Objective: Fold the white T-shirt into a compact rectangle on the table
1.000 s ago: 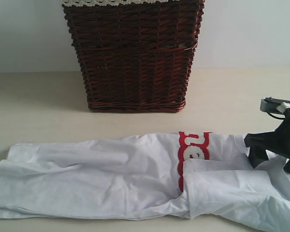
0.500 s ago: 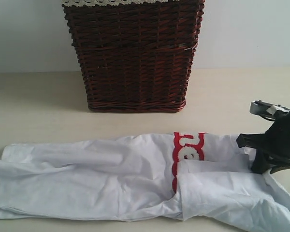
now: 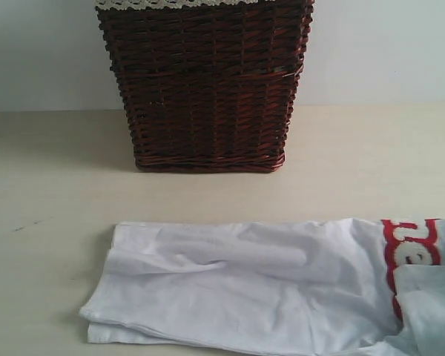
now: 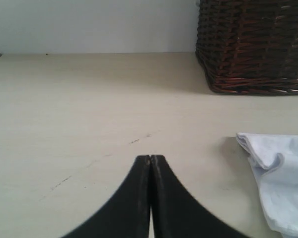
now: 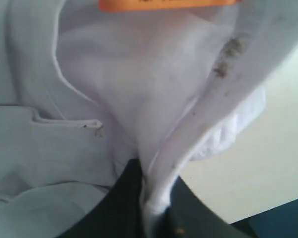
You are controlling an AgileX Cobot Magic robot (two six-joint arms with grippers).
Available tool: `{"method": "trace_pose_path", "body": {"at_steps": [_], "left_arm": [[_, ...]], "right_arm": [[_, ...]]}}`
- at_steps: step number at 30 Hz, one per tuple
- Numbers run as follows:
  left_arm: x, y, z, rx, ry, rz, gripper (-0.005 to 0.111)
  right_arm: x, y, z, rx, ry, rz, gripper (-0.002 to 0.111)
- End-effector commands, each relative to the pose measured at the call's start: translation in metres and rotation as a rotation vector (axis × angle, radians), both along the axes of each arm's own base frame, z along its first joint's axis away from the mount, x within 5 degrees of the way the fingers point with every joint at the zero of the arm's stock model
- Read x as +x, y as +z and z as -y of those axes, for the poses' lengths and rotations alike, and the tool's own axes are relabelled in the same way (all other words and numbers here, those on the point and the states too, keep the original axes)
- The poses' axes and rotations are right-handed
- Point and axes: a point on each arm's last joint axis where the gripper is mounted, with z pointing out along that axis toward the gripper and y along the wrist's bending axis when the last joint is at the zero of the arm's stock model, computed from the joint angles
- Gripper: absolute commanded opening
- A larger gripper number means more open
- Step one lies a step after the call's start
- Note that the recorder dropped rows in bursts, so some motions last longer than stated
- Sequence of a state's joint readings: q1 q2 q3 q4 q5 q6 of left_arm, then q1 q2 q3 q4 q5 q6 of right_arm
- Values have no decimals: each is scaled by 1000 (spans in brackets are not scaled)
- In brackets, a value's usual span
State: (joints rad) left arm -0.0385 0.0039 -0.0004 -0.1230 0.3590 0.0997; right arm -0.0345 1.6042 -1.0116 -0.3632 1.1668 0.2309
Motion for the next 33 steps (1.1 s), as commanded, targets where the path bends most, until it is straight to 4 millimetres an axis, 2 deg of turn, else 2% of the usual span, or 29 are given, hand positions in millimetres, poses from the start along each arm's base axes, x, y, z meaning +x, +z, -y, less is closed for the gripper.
{"method": "trace_pose_path", "body": {"at_steps": [1, 8, 11, 14, 19, 25, 30, 33], "left_arm": [[0, 1, 0, 1, 5, 9, 0], [0, 1, 0, 1, 5, 9, 0], [0, 1, 0, 1, 5, 9, 0], [0, 1, 0, 1, 5, 9, 0], [0, 1, 0, 1, 5, 9, 0], [0, 1, 0, 1, 5, 9, 0], [0, 1, 0, 1, 5, 9, 0], [0, 1, 0, 1, 5, 9, 0]], "right_arm": [[3, 29, -6, 73, 3, 58, 0], [8, 80, -51, 518, 106, 254, 0], [4, 99, -77, 591, 178, 305, 0], [-1, 106, -111, 659, 222, 295, 0], [2, 88, -177, 722, 202, 280, 0], [-5, 51, -263, 846, 322, 255, 0], [-20, 26, -322, 896, 409, 317, 0], [-21, 11, -351, 902, 432, 298, 0]]}}
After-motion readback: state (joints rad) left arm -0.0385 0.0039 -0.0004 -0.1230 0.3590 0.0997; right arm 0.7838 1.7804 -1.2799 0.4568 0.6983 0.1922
